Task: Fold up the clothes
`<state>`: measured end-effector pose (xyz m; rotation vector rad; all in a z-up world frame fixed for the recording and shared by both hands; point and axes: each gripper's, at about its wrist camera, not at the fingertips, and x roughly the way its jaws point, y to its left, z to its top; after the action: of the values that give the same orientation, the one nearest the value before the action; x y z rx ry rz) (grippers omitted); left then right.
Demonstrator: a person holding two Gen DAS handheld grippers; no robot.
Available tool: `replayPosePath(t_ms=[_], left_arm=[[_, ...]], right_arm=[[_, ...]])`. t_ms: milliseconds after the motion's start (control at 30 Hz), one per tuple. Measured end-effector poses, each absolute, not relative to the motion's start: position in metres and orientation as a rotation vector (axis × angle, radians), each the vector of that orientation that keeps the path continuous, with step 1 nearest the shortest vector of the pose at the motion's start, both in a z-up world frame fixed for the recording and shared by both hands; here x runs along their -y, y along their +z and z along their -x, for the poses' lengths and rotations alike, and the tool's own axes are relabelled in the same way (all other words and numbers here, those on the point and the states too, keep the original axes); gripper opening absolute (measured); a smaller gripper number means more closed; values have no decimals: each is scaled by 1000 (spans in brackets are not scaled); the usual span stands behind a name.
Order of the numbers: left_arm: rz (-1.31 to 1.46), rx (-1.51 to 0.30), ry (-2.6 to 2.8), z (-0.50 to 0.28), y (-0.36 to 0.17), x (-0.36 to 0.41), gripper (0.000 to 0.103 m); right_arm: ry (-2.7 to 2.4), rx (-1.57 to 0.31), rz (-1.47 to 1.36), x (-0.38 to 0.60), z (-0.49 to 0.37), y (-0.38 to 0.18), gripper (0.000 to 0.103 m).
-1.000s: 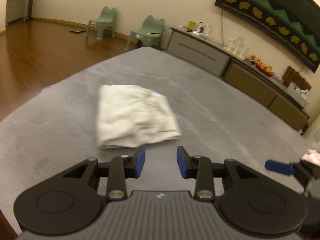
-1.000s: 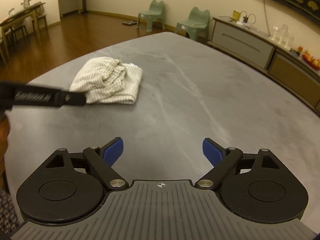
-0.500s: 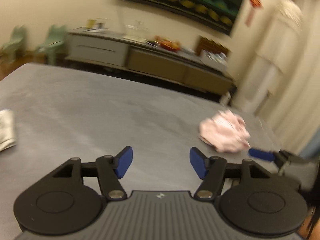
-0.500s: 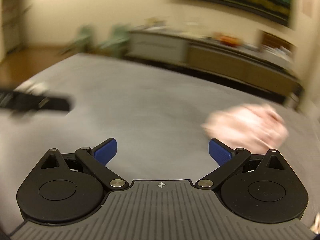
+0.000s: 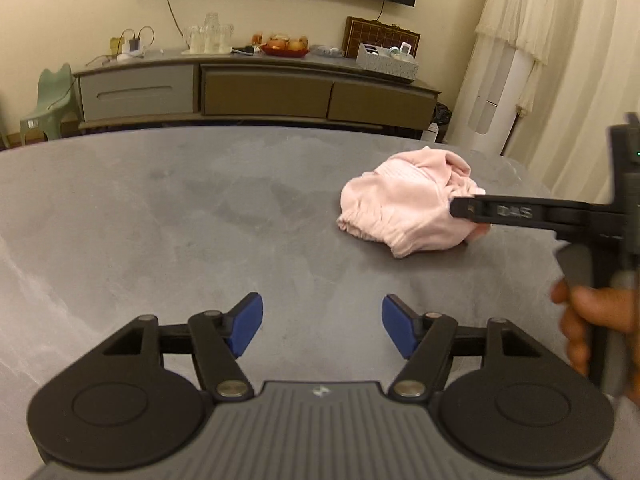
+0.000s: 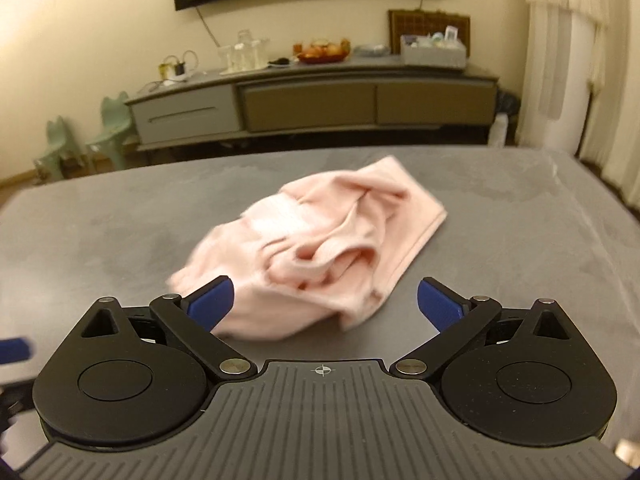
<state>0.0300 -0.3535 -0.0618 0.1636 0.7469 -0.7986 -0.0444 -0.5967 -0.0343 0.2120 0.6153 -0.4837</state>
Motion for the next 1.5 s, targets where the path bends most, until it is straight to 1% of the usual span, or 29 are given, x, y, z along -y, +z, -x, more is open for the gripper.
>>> replayPosePath(t_ms=[33,67,100,167,200,267,433,467,500,567,667,733,833,867,900,933,967,1000,1033,1100,1200,1267,1300,1333,1367,1400,1433,1467,1500], left_arm=[[-169,-744,-802,-29,-62,353,67],[-174,-742,-805,-28,-62,353,67],[-177,-740,-807,-27,-61,353,67],[-169,-741,-805,-28,-59,350,67],[-152,-742,-801,-30,-57,348,67],[-100,-744,-776,-38,-53,340,67],[84,-814,-687,-76,-49,307,70],[92,-832,-673,-81,-51,303,70],[100,-849,-659,-87,-53,298,70],[96,-866,-637,-94,-56,292,70],[55,-844,-621,-104,-55,292,70],[-53,-784,-606,-112,-53,305,70],[-256,-702,-604,-122,-57,331,71],[-319,-691,-614,-124,-63,340,70],[-355,-686,-629,-125,-70,347,69],[-372,-677,-641,-125,-77,351,57],[-386,-668,-649,-123,-81,353,43],[-392,-655,-644,-120,-81,354,32],[-394,-645,-633,-118,-80,353,25],[-344,-652,-577,-121,-71,344,21],[-214,-689,-514,-122,-51,315,20],[-155,-733,-508,-117,-42,295,24],[-153,-773,-538,-112,-41,288,26],[-156,-818,-589,-107,-42,282,27],[-155,-851,-631,-102,-42,275,30],[-149,-844,-648,-99,-38,269,29],[-150,-811,-659,-96,-32,264,31],[-153,-776,-668,-95,-26,260,37],[-160,-737,-670,-97,-21,256,42]], right_arm=[[-460,-621,-208,598,39,-39,99],[-437,-626,-204,600,34,-45,90],[-412,-638,-206,601,28,-50,63],[-351,-706,-253,604,18,-59,31],[-321,-706,-265,601,17,-57,20],[-236,-718,-304,588,16,-47,17],[129,-729,-516,534,29,-26,18],[141,-734,-480,525,34,-23,39],[145,-739,-440,517,39,-20,65],[76,-712,-314,516,49,-9,79],[-62,-645,-210,530,53,1,84],[-103,-634,-223,537,42,-5,85],[-49,-679,-230,528,11,-28,84],[-36,-702,-226,526,2,-37,82],[-35,-731,-223,527,-3,-46,61],[-54,-752,-219,529,-5,-51,45],[-73,-774,-215,530,-7,-56,26],[-96,-786,-215,533,-7,-59,20],[-135,-762,-226,541,1,-52,16],[-212,-711,-248,555,16,-37,11],[-331,-636,-312,577,47,-19,10],[-399,-630,-372,588,73,-17,11],[-423,-650,-393,592,83,-20,17],[-427,-706,-392,595,88,-27,28],[-434,-774,-377,597,89,-37,48],[-454,-820,-353,598,88,-45,57],[-476,-826,-330,598,88,-46,57],[-494,-825,-314,598,89,-46,59],[-493,-794,-324,598,91,-41,70]])
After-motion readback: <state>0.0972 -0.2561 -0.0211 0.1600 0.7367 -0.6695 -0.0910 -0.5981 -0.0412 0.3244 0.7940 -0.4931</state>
